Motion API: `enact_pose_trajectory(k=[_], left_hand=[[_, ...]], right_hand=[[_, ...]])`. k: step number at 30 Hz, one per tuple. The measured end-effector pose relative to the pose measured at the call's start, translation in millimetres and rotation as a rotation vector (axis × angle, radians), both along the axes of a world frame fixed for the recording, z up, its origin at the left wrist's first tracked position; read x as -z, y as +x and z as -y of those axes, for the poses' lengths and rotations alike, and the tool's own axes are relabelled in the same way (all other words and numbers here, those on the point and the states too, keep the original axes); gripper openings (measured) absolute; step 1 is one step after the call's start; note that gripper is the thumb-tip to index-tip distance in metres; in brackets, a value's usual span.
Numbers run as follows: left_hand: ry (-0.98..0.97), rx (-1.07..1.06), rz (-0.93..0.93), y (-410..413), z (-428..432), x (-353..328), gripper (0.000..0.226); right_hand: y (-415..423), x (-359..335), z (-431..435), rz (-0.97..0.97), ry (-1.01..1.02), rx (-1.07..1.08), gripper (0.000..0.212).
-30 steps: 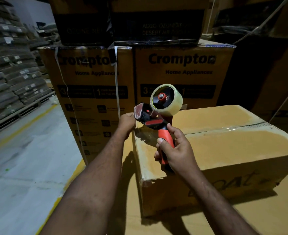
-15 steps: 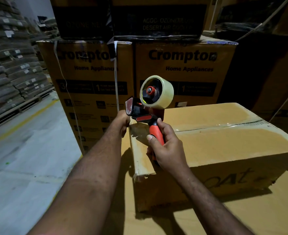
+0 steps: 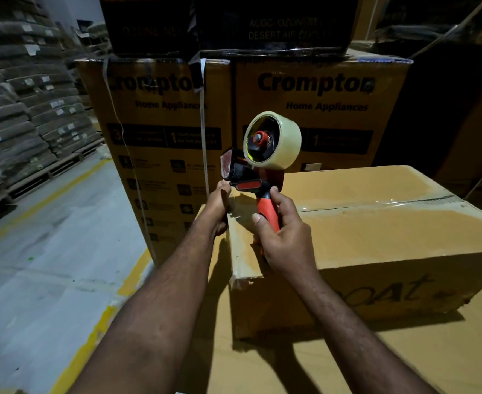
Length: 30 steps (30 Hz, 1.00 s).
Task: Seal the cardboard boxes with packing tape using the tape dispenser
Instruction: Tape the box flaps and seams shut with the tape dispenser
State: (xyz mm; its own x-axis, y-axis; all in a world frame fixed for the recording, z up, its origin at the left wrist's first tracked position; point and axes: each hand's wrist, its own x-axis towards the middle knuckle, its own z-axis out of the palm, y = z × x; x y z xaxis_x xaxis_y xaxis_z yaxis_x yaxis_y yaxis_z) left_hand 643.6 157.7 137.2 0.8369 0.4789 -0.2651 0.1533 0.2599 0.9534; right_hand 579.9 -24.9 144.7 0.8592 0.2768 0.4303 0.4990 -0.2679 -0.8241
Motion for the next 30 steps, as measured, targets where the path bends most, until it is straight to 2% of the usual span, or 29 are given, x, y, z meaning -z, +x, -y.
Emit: enact_pose_trajectory(k=[5,9,11,12,13,16,18,20,22,26,30], left_hand=[[-0.021,0.065,-0.052,-56.4,26.3,11.6,0.054],[-0.126,0.177,0.123,-115.0,50.9,36.7,0.072],[-0.168,0.184,0.217,-135.4,63.1,49.4,0.094],[-0.105,0.166,0.234,-141.0,68.9,55.9,0.103],[0.038,0.139,0.235,-143.3,73.6,62.5,0.110],[0.569,0.037,0.191,-138.6,80.8,73.8,0.121],[0.718,-0.031,0.203,-131.7,81.1,73.1,0.112],[0.760,-0.087,0.286,-126.2,82.9,74.1,0.085],[0.761,-0.153,0.384,-123.1,84.8,76.7,0.069],[0.709,-0.152,0.492,-118.2,81.7,79.0,0.056],[0.641,-0.119,0.485,-122.3,71.4,74.4,0.050]], right_hand=[[1.0,2.0,-3.1,0.031,-0.014,0.014,0.060],[4.2,3.6,-6.8,0.057,-0.010,0.035,0.060],[5.8,4.9,-9.7,0.066,-0.012,0.037,0.060],[5.8,5.0,-10.6,0.061,-0.012,0.034,0.060],[5.7,5.4,-11.1,0.055,-0.015,0.033,0.060],[3.0,4.8,-8.2,0.039,-0.013,0.021,0.059],[2.9,5.7,-5.7,0.044,-0.001,0.030,0.058],[3.3,6.3,-4.7,0.040,0.007,0.045,0.058],[3.5,6.2,-4.9,0.031,-0.001,0.054,0.059],[2.7,5.2,-6.1,0.038,-0.009,0.049,0.059],[0.7,1.1,-10.3,0.023,-0.002,0.029,0.059]])
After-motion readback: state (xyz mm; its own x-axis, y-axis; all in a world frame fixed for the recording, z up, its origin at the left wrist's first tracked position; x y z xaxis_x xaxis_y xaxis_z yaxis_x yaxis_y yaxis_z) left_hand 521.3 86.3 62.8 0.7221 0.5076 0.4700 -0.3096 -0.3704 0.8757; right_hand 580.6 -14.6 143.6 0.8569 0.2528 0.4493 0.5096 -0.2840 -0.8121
